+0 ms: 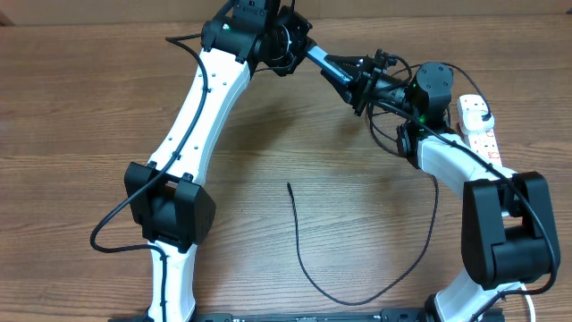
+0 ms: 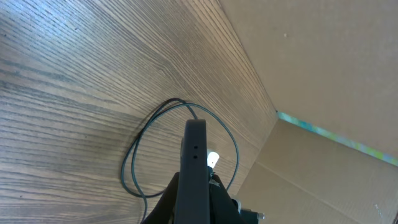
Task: Plug charger to phone and switch on socket
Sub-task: 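Open the right gripper, release the phone, and pull it away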
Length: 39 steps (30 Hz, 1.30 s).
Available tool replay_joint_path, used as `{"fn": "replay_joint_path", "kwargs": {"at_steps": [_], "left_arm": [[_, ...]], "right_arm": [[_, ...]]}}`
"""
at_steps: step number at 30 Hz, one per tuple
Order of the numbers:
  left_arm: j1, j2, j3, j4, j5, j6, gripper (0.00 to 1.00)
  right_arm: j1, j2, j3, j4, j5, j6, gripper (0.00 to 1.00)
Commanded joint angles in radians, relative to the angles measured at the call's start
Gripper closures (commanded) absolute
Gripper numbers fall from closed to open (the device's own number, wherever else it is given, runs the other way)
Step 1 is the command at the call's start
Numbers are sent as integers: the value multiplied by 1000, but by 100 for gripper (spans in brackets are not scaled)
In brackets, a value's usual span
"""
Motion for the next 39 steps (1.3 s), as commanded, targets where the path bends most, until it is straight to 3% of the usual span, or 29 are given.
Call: {"fn": "replay_joint_path", "kwargs": {"at_steps": [1, 6, 8, 10, 13, 22, 33, 39], "left_arm": [[-25, -11, 0, -15, -11, 72, 96], [-19, -11, 0, -12, -11, 80, 96], [-10, -11, 0, -9, -7, 95, 96], [2, -11, 0, -9, -1, 103, 96], [25, -11, 0, -10, 23, 126, 96], [132, -11, 0, -23, 166, 242, 96], [245, -11, 0, -48, 359, 399, 96], [291, -11, 0, -55, 467, 499, 96]], "right_arm": [[6, -18, 20, 26, -1, 138, 74], [5, -18, 20, 26, -3, 138, 52], [5, -18, 20, 26, -6, 132, 27], [5, -18, 20, 26, -7, 113, 11], [4, -18, 20, 26, -13, 74, 2], [5, -18, 20, 6, -31, -55, 0], [5, -18, 19, -179, -51, -217, 0], [5, -18, 19, -369, -34, -402, 0]]}}
